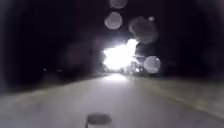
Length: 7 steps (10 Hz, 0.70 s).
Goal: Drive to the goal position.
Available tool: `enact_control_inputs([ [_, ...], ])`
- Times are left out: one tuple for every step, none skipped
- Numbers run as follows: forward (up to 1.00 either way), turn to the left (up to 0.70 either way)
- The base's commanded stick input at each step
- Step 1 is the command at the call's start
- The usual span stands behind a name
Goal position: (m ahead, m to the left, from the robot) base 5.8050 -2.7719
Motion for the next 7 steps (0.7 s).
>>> enact_control_inputs([
  [1.0,0.0],
  [1.0,0.0],
  [1.0,0.0],
  [1.0,0.0],
  [1.0,0.0],
  [1.0,0.0],
  [1.0,0.0],
])
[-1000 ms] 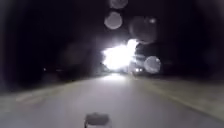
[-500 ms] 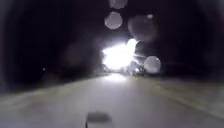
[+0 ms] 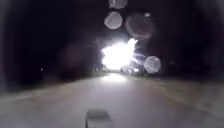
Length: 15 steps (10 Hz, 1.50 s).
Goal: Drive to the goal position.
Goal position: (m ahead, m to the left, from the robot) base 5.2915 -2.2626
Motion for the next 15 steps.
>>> enact_control_inputs([
  [1.0,0.0],
  [1.0,0.0],
  [1.0,0.0],
  [1.0,0.0],
  [1.0,0.0],
  [1.0,0.0],
  [1.0,0.0],
  [1.0,0.0],
  [1.0,0.0],
  [1.0,0.0],
  [1.0,0.0],
  [1.0,0.0],
  [1.0,0.0],
  [1.0,0.0],
  [1.0,0.0],
])
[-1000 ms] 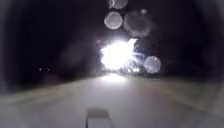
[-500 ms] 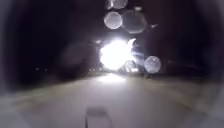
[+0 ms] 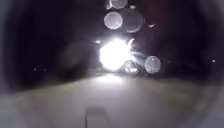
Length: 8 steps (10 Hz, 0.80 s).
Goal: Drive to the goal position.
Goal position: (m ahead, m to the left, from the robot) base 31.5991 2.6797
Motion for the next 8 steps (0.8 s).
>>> enact_control_inputs([
  [1.0,0.0],
  [1.0,0.0],
  [1.0,0.0],
  [1.0,0.0],
  [1.0,0.0],
  [1.0,0.0],
  [1.0,0.0],
  [1.0,0.0],
])
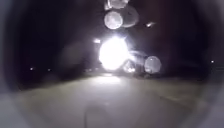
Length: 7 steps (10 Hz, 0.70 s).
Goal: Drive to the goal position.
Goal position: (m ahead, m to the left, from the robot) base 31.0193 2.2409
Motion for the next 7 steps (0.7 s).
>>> enact_control_inputs([
  [1.0,0.0],
  [1.0,0.0],
  [1.0,0.0],
  [1.0,0.0],
  [1.0,0.0],
  [1.0,0.0],
  [1.0,0.0],
])
